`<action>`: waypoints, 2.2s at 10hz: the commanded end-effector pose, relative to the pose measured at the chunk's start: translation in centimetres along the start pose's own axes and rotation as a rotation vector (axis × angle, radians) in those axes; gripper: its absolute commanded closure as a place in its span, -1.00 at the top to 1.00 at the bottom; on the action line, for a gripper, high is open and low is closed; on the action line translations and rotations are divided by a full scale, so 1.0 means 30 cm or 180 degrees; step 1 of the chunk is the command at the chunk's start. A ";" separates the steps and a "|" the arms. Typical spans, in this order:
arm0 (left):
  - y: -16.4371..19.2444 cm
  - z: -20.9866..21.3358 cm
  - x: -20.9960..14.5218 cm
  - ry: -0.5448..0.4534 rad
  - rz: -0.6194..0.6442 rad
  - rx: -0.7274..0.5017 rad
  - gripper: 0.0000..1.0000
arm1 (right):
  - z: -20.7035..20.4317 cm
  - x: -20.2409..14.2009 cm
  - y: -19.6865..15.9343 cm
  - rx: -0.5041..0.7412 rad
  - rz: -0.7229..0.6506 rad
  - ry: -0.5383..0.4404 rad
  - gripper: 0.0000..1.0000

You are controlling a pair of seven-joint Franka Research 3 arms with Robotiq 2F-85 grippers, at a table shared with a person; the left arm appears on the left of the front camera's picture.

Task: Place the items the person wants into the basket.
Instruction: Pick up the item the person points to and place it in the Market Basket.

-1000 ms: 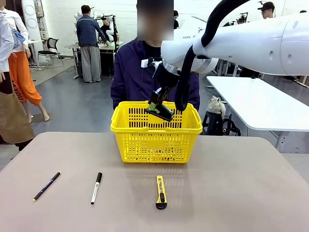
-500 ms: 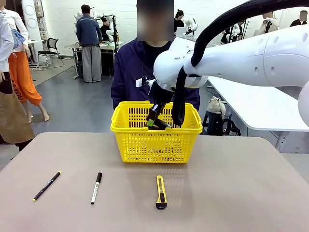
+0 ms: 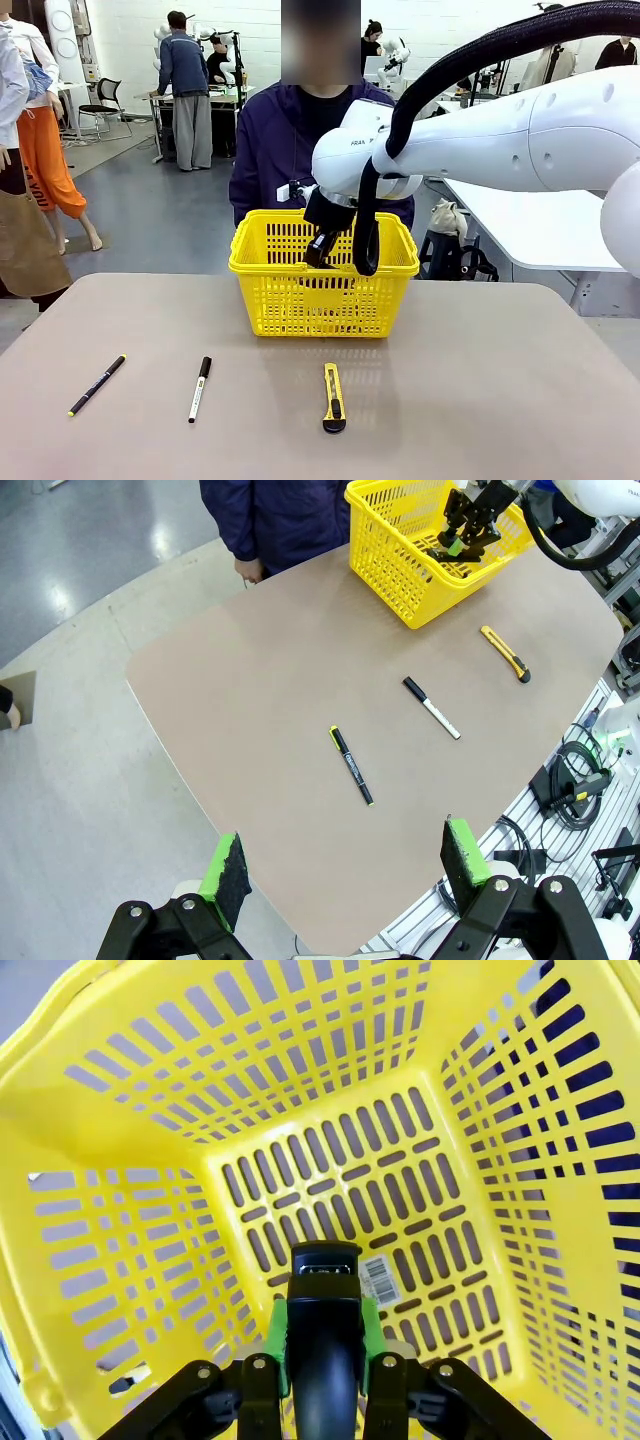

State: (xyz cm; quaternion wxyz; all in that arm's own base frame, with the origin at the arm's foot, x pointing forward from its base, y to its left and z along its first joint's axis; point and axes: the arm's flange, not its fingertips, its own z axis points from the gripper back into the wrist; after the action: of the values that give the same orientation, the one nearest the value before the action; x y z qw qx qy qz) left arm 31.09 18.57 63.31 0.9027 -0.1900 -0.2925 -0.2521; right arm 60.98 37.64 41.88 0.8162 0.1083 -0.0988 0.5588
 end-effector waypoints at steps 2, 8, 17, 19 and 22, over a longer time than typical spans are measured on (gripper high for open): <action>0.000 0.003 -0.004 -0.0043 -0.0027 -0.0047 1.00 | 0.004 0.000 0.006 -0.0070 0.0146 0.0007 0.69; 0.000 0.003 -0.004 -0.0043 -0.0027 -0.0047 1.00 | 0.006 0.003 0.009 -0.0082 0.0180 0.0045 1.00; 0.000 0.003 -0.004 -0.0043 -0.0027 -0.0047 1.00 | 0.708 -0.368 0.229 -0.1124 -0.0627 0.0261 1.00; 0.000 0.003 -0.004 -0.0043 -0.0027 -0.0047 1.00 | 0.834 -0.558 0.350 -0.1385 -0.0927 0.0352 1.00; 0.000 0.003 -0.004 -0.0043 -0.0027 -0.0047 1.00 | 0.859 -0.809 0.418 -0.1353 -0.1516 0.0464 1.00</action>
State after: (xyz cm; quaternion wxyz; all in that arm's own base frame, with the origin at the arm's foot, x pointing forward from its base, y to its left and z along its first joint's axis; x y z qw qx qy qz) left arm 31.09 18.61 63.31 0.9028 -0.1901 -0.2925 -0.2517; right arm 40.03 13.69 62.06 0.9208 -0.0848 -0.1354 0.3559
